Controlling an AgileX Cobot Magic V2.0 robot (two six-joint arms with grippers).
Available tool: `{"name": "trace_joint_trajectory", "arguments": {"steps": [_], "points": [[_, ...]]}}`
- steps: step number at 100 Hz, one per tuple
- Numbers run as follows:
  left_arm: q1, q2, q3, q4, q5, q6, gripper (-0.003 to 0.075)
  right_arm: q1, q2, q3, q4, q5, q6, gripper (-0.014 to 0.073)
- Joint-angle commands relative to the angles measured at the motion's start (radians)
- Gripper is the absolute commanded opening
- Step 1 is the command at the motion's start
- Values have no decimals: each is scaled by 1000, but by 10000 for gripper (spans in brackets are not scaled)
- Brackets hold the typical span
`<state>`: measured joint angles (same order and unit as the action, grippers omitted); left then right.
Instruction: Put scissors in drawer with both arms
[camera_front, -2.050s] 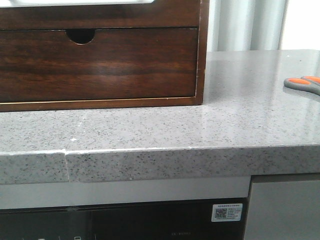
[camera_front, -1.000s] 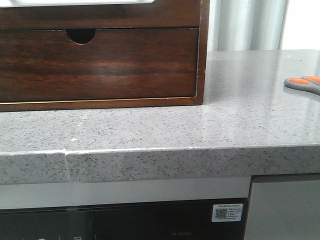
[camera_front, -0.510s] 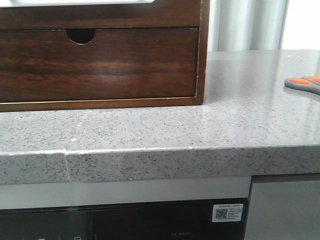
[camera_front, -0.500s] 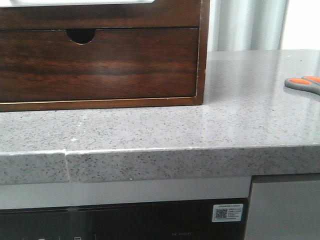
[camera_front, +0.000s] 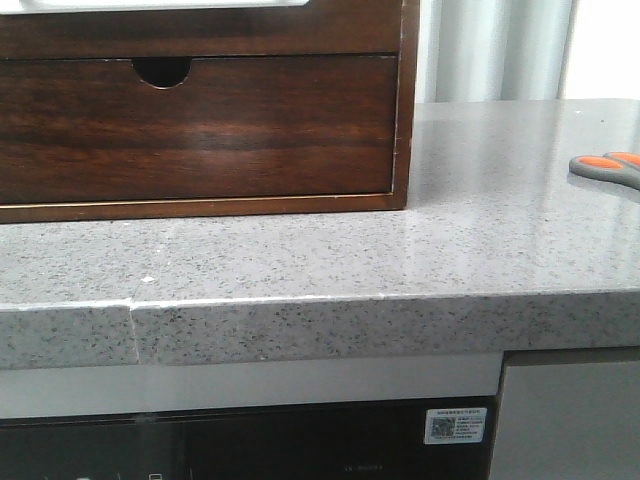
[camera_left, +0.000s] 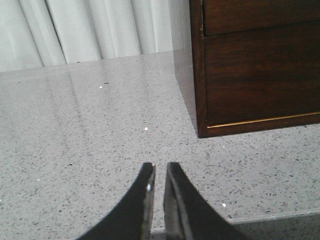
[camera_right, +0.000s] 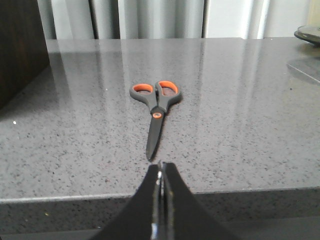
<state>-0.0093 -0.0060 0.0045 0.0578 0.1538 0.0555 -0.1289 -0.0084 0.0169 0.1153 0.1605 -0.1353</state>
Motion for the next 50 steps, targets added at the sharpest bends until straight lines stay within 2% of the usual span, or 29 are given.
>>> {"name": "trace_joint_trajectory", "arguments": {"steps": [1, 24, 50], "points": [[2, -34, 10, -32, -99, -9, 3, -6, -22, -11, 30, -66, -3, -116], [2, -6, -86, -39, -70, -9, 3, 15, 5, -86, 40, -16, -3, -116], [2, 141, -257, -39, -48, -9, 3, 53, 149, -246, 41, 67, -3, -116]]}}
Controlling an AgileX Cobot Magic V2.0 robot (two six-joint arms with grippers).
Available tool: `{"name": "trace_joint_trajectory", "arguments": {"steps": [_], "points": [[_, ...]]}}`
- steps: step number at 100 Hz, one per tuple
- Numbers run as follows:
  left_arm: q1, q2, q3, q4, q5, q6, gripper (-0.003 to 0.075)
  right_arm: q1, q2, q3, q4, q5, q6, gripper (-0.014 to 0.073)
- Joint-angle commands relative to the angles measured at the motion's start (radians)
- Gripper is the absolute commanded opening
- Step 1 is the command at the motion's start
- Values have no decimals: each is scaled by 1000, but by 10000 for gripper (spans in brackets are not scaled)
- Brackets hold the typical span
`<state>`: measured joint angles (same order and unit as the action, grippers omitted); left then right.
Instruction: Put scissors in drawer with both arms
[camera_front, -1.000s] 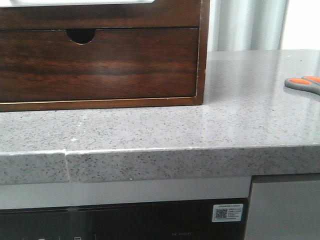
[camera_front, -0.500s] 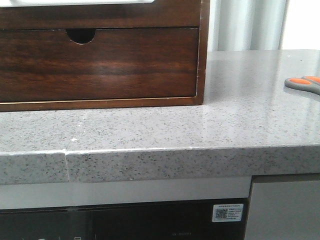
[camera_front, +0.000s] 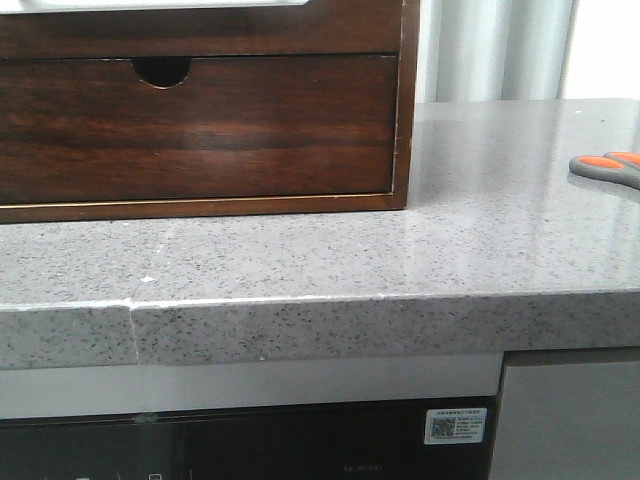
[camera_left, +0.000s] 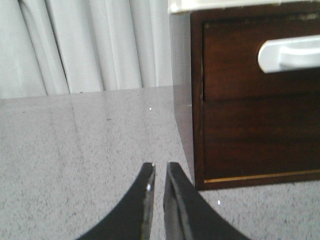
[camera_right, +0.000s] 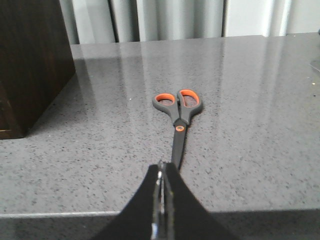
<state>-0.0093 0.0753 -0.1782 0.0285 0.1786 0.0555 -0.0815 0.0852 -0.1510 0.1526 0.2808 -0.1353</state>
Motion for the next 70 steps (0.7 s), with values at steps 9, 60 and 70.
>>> {"name": "trace_joint_trajectory", "arguments": {"steps": [9, 60, 70], "points": [[2, 103, -105, -10, -134, -9, 3, 5, 109, -135, 3, -23, -3, -116], [2, 267, -115, -10, -351, -9, 405, 5, 213, -211, 3, 33, -3, -116], [2, 305, -115, -16, -439, -9, 430, 5, 213, -209, 3, 37, -3, -116]]}}
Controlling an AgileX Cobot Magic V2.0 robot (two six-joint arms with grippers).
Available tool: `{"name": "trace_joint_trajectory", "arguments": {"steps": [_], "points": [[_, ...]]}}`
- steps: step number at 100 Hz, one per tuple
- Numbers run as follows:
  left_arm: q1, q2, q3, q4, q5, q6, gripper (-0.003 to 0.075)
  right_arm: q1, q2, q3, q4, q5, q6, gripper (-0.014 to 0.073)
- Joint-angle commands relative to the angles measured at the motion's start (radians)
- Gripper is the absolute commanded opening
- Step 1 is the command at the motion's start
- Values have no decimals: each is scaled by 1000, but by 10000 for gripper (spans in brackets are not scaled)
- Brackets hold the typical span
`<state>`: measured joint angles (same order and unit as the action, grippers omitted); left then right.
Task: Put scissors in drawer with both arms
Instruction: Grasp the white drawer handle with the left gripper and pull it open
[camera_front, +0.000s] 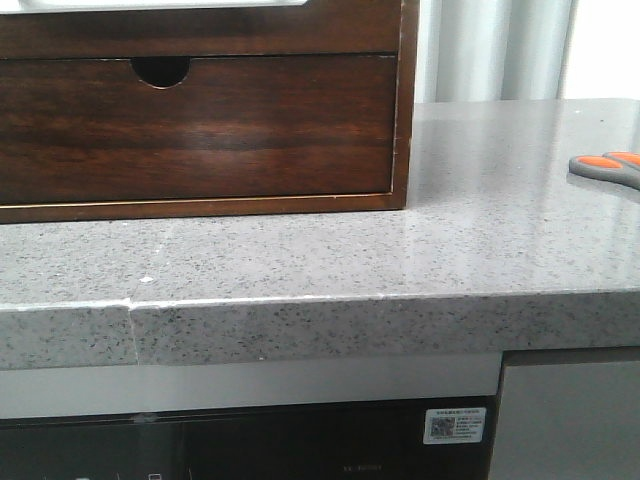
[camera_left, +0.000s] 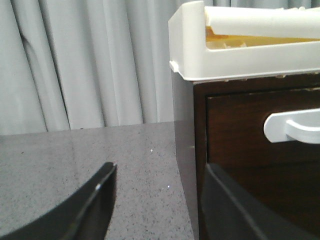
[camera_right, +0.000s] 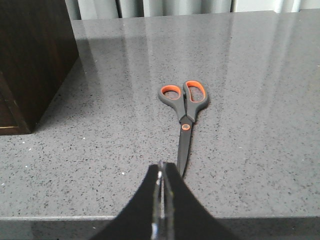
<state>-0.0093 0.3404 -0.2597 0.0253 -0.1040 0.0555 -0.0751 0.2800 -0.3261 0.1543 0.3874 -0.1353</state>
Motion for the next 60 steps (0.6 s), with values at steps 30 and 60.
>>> {"name": "trace_joint_trajectory", "arguments": {"steps": [30, 60], "points": [[-88, 290, -55, 538, -428, -9, 410, -1, 18, -34, 2, -70, -3, -116], [-179, 579, -196, 768, -536, 13, 410, -1, 18, -34, 2, -70, -3, -116]]}}
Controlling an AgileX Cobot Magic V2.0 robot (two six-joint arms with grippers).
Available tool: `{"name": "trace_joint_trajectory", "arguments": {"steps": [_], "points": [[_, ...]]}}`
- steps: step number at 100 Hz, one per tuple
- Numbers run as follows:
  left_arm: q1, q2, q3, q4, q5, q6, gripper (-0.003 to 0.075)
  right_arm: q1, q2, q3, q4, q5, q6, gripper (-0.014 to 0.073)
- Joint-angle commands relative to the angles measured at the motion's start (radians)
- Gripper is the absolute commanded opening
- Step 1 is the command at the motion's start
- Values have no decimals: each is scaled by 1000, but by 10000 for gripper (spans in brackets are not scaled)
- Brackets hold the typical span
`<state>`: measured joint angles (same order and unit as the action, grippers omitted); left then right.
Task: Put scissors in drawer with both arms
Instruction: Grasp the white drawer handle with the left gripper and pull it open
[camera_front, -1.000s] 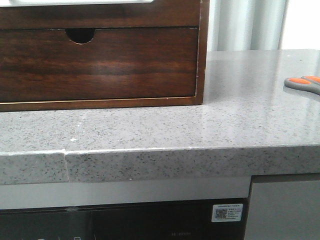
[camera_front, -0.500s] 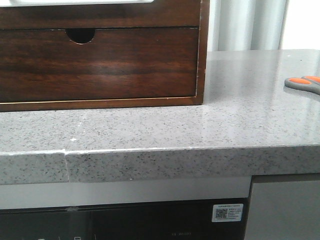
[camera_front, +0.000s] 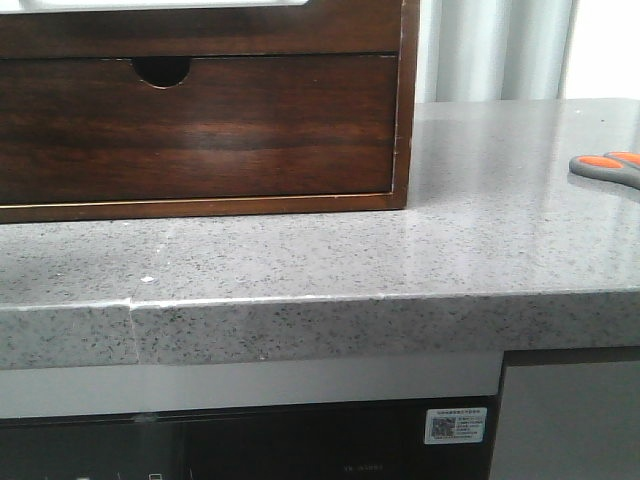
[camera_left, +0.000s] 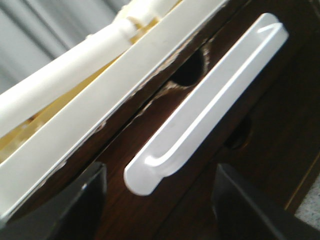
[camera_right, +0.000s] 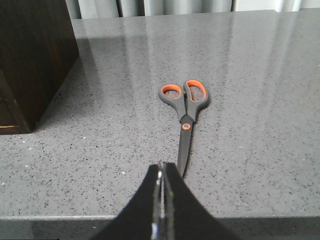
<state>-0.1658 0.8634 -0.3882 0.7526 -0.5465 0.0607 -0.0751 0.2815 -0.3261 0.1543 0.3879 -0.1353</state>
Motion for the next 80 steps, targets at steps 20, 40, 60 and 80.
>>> {"name": "trace_joint_trajectory", "arguments": {"steps": [20, 40, 60, 80], "points": [[-49, 165, -143, 55, -97, 77, 410, -1, 16, -28, 2, -63, -3, -116], [-63, 231, -192, 101, -97, 96, 409, -1, 16, -28, 2, -55, -3, -116], [-63, 270, -214, 105, -97, 103, 321, -1, 16, -28, 2, -55, -3, -116], [-63, 272, -214, 110, -90, 103, 6, -1, 16, -28, 2, -55, -3, -116]]}}
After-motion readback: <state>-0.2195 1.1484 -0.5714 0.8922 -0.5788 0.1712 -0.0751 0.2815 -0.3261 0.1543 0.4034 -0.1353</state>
